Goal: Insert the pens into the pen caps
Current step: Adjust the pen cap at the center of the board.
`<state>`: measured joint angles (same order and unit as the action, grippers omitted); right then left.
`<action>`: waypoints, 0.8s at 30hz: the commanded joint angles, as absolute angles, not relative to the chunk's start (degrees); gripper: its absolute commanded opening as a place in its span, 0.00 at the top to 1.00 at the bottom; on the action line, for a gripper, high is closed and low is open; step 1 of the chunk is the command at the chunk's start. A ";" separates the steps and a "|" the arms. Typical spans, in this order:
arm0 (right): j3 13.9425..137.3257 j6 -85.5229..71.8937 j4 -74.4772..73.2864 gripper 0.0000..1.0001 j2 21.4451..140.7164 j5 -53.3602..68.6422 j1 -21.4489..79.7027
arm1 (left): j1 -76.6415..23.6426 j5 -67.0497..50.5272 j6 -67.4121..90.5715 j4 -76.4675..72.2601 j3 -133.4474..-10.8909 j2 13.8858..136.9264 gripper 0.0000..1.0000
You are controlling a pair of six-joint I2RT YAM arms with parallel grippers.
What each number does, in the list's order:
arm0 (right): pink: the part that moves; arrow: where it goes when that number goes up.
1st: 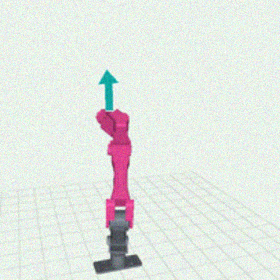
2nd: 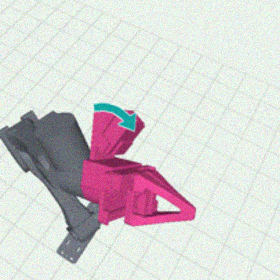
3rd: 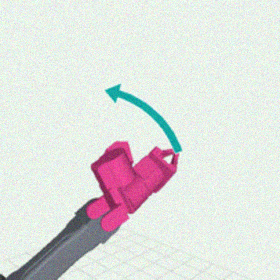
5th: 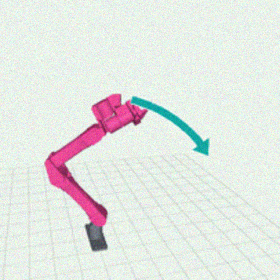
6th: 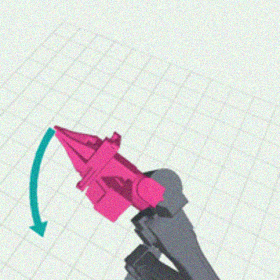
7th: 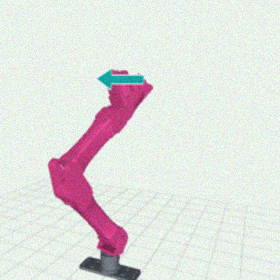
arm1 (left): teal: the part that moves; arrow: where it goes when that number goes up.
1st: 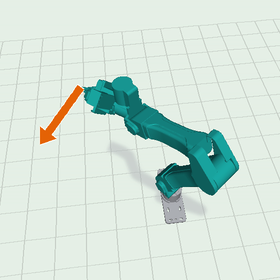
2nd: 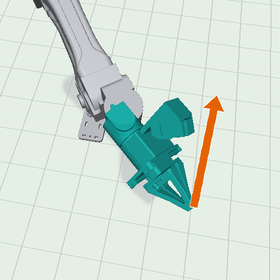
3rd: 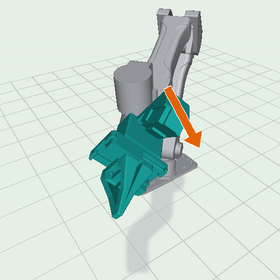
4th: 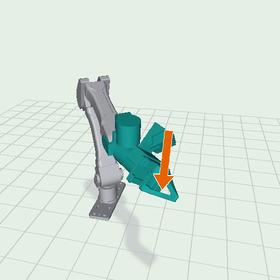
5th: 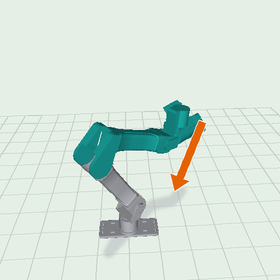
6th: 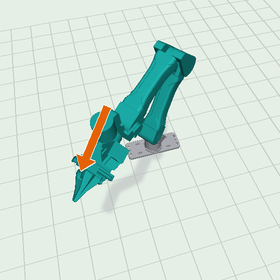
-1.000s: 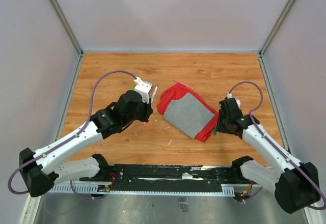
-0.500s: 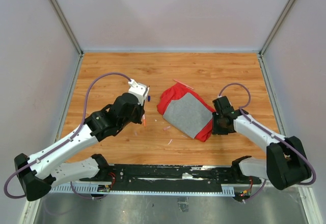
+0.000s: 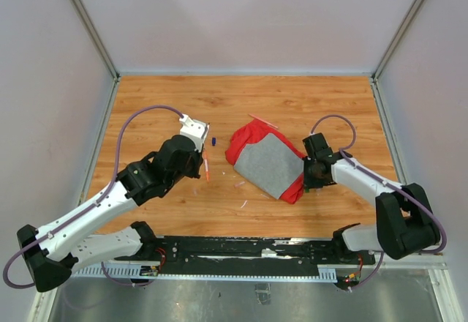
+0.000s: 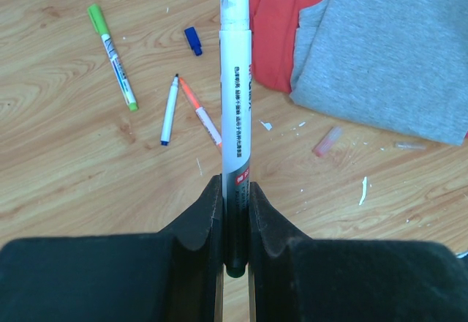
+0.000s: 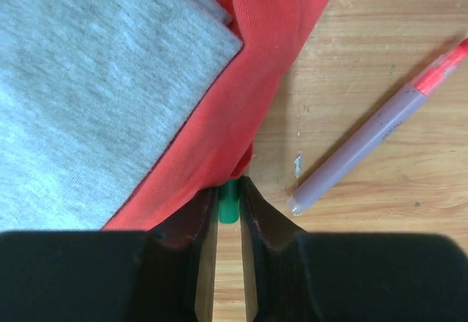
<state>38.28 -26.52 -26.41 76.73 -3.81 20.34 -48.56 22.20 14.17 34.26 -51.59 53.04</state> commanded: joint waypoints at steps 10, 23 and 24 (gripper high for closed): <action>38.95 -21.04 -29.37 0.99 55.46 -0.32 25.00 | -48.50 23.30 13.40 32.88 -49.71 51.16 1.00; 45.34 -8.30 -25.50 0.99 66.94 10.01 49.80 | -48.43 23.76 13.45 32.34 -49.21 50.20 1.00; 46.34 -6.77 -26.28 0.99 69.26 9.39 51.94 | -48.43 23.88 13.45 32.41 -49.22 50.23 1.00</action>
<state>42.06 -14.41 -25.45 63.46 8.32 44.93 -48.56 22.61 14.15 33.95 -49.78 51.18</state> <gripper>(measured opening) 0.129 0.145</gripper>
